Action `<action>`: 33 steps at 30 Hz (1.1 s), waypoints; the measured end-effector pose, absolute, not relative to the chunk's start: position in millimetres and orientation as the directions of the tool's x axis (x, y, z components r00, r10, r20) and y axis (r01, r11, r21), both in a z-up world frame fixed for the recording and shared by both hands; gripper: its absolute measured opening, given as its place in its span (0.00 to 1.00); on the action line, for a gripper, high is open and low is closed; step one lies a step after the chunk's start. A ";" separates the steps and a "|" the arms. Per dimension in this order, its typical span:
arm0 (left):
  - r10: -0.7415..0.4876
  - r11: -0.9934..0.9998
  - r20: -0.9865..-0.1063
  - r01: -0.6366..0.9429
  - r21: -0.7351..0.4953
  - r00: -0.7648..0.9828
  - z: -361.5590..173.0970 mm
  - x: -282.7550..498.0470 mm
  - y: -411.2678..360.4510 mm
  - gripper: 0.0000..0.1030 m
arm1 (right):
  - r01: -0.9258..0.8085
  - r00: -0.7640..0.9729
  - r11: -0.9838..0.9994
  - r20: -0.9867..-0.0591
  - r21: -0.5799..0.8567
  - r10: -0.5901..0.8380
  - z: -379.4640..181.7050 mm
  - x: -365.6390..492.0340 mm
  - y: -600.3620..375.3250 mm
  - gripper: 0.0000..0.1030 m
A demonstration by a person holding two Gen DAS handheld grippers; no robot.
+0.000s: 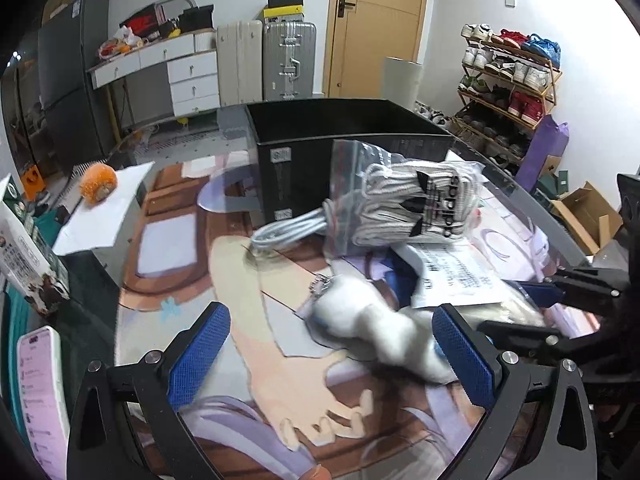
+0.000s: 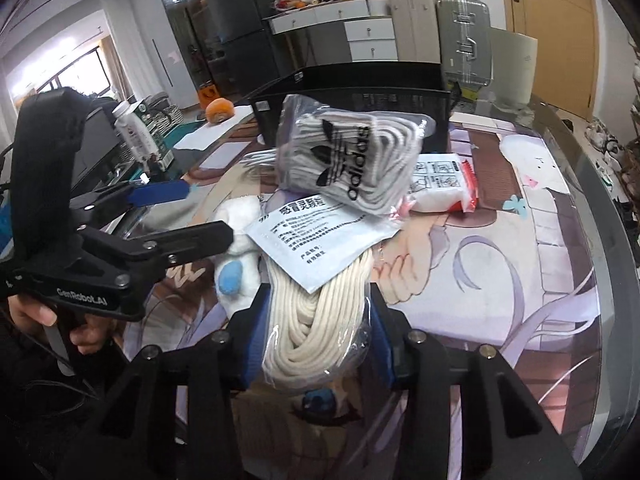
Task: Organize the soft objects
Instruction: 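Close the right gripper on the bagged white rope coil, then lift the rope bag with the right gripper while the left gripper grasps the white plush toy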
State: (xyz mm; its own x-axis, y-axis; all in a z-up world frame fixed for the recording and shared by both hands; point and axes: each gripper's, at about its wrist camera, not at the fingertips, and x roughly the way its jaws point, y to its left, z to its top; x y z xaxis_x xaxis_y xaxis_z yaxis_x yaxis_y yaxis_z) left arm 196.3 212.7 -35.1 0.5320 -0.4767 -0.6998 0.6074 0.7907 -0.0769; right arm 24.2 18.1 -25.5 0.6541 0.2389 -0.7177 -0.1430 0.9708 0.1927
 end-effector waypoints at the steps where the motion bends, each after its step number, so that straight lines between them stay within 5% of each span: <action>1: -0.482 0.788 -0.702 0.609 -0.086 0.524 -35.4 195.7 212.3 1.00 | -0.145 0.656 0.970 -0.715 0.196 0.242 -25.4 22.9 18.2 0.43; 33: -0.425 0.792 -0.777 0.607 -0.071 0.464 -49.1 183.3 202.5 0.99 | -0.086 0.738 0.987 -0.657 0.138 0.156 -10.3 -18.1 -8.1 0.43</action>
